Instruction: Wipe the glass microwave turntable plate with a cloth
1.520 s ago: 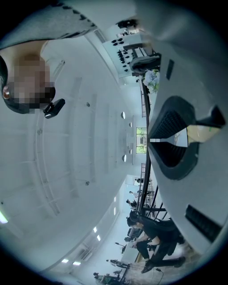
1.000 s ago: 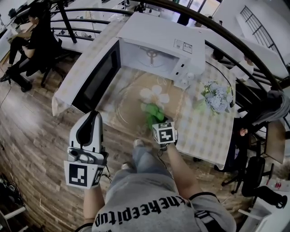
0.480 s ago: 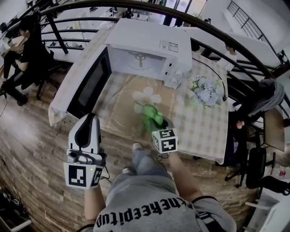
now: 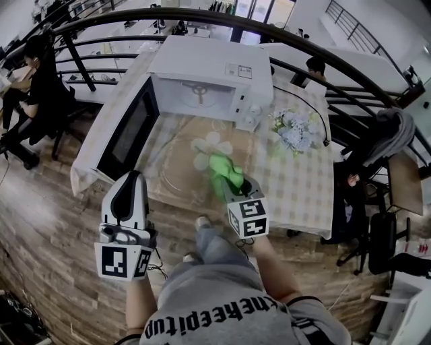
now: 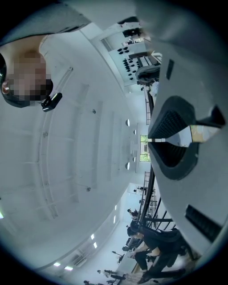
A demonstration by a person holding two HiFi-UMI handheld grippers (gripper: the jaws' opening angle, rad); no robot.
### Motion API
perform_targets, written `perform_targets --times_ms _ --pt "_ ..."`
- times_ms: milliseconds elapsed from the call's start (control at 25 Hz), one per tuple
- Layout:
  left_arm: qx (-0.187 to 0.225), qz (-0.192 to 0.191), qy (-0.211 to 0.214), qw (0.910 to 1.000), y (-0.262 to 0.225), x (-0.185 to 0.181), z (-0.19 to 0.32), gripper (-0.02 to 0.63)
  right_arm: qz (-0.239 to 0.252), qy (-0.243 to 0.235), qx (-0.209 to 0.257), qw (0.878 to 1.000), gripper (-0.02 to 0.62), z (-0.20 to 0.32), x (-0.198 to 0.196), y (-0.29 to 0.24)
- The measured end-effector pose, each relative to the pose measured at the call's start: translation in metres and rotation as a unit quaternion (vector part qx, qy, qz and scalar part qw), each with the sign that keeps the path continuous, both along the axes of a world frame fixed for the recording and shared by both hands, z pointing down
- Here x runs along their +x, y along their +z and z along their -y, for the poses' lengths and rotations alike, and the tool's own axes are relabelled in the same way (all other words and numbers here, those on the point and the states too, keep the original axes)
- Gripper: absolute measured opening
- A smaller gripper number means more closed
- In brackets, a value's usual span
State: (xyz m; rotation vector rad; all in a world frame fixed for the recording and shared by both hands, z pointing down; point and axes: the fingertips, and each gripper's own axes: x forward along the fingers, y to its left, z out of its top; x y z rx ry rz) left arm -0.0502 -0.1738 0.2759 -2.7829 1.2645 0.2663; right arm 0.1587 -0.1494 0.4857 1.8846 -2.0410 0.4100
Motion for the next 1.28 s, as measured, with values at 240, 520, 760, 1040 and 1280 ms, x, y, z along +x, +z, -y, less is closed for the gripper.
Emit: perform_targets --times_ms 240,520,760,1040,1280 --pt "0.005 -0.002 0.010 0.9999 -0.004 0.004 -0.007 0.025 0.008 0.005 0.048 0.999 0.109 -0.010 -0.001 -0.038" --pt "0.009 -0.003 0.018 0.9998 -0.006 0.007 -0.013 0.025 -0.002 0.007 0.096 0.995 0.110 -0.021 -0.003 -0.077" --pt "0.009 -0.003 0.020 0.9997 -0.010 0.007 -0.016 0.025 0.004 0.003 0.129 0.992 0.110 -0.030 -0.007 -0.109" --pt "0.012 -0.007 0.016 0.9998 -0.011 0.002 -0.016 0.025 0.005 0.008 0.168 0.986 0.110 -0.038 -0.009 -0.142" --pt "0.012 -0.010 0.009 0.9998 -0.013 -0.002 -0.015 0.025 0.002 0.018 0.199 0.980 0.110 -0.045 -0.006 -0.168"
